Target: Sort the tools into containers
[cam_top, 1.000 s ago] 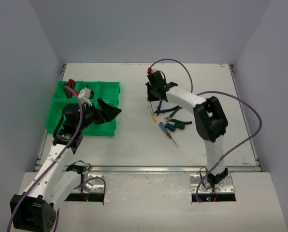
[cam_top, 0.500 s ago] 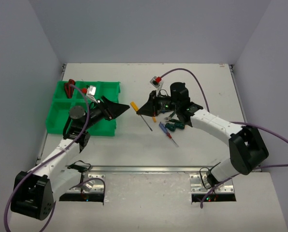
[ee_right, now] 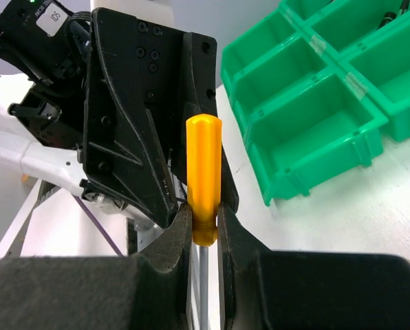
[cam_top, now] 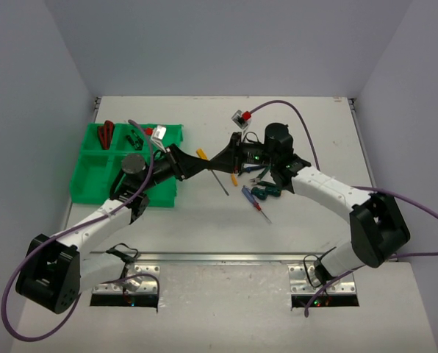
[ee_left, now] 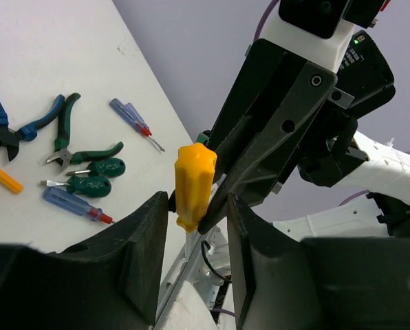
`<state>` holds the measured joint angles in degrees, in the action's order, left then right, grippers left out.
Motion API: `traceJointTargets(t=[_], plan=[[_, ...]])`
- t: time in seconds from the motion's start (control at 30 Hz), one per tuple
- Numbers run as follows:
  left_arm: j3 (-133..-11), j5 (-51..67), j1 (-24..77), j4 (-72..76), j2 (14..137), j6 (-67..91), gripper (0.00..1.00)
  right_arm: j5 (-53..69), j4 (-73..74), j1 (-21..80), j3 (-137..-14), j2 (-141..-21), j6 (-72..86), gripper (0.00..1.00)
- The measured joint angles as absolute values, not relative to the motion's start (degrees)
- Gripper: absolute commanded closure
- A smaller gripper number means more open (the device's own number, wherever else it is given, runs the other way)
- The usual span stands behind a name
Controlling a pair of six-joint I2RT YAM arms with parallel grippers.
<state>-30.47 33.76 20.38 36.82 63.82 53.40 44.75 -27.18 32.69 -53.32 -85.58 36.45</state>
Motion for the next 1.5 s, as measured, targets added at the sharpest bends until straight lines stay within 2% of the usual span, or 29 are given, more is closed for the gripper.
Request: traceJointTargets(t=[0.03,0.07,0.13,0.23,0.27,0.33,0.43,0.5,0.53,0.6,0.7,0.73,0.83,0.87,0.97,1.1,1.33,1.5], plan=[[-30.50,33.68,20.39,36.77,63.77,53.19,0.28,44.64,-27.30,32.70,-53.31,-85.58,36.51,1.00],[-30.51,33.55,20.41,36.73,63.69,52.97,0.15,44.56,-27.38,32.71,-53.29,-85.58,36.52,1.00],[-30.66,32.70,20.47,36.36,63.45,52.76,0.09,44.61,-27.40,32.90,-53.16,-85.58,36.46,1.00],[-30.94,31.35,20.56,35.75,63.06,52.50,0.09,45.05,-27.34,33.49,-52.89,-85.58,36.42,1.00],[-31.05,30.93,20.56,35.54,62.94,52.38,0.10,45.22,-27.34,33.65,-52.82,-85.58,36.42,1.00],[-31.35,30.43,20.56,35.18,62.82,52.14,0.22,45.38,-27.35,33.83,-52.76,-85.58,36.42,1.00],[-31.75,29.96,20.56,34.85,62.73,51.61,0.61,45.51,-27.39,33.85,-52.58,-85.56,36.42,1.00],[-31.83,29.78,20.56,34.74,62.73,51.57,0.78,45.60,-27.43,33.85,-52.37,-85.56,36.45,1.00],[-31.83,29.80,20.56,34.77,62.75,51.38,0.81,45.63,-27.48,33.85,-52.24,-85.56,36.45,1.00],[-31.85,30.03,20.59,35.09,62.98,51.37,0.98,45.61,-27.62,33.85,-52.07,-85.56,36.49,1.00],[-31.92,30.22,20.92,35.94,63.86,51.18,1.00,45.42,-27.82,33.77,-52.07,-85.56,36.96,1.00],[-32.01,30.13,21.10,36.24,64.23,51.14,1.00,45.43,-27.74,33.66,-52.07,-85.56,37.12,0.87],[-33.15,29.49,21.49,35.37,65.66,50.68,1.00,44.60,-27.18,33.50,-52.10,-85.56,37.15,0.05],[-34.20,28.67,21.77,32.88,66.17,49.97,1.00,43.97,-26.78,33.50,-52.19,-85.56,36.85,0.01],[-42.49,20.20,22.89,18.35,69.43,45.18,1.00,41.06,-22.88,33.65,-52.34,-85.08,35.58,0.01],[-59.90,4.53,19.63,0.61,79.40,37.44,1.00,28.48,-11.78,33.73,-51.62,-79.74,32.71,0.01],[-81.49,-13.85,6.12,-13.31,98.20,29.90,1.00,16.68,-3.11,32.80,-42.96,-62.12,29.81,0.01],[-94.71,-19.97,4.74,-16.75,111.02,24.83,1.00,11.42,0.63,32.82,-40.82,-57.75,28.88,0.01]])
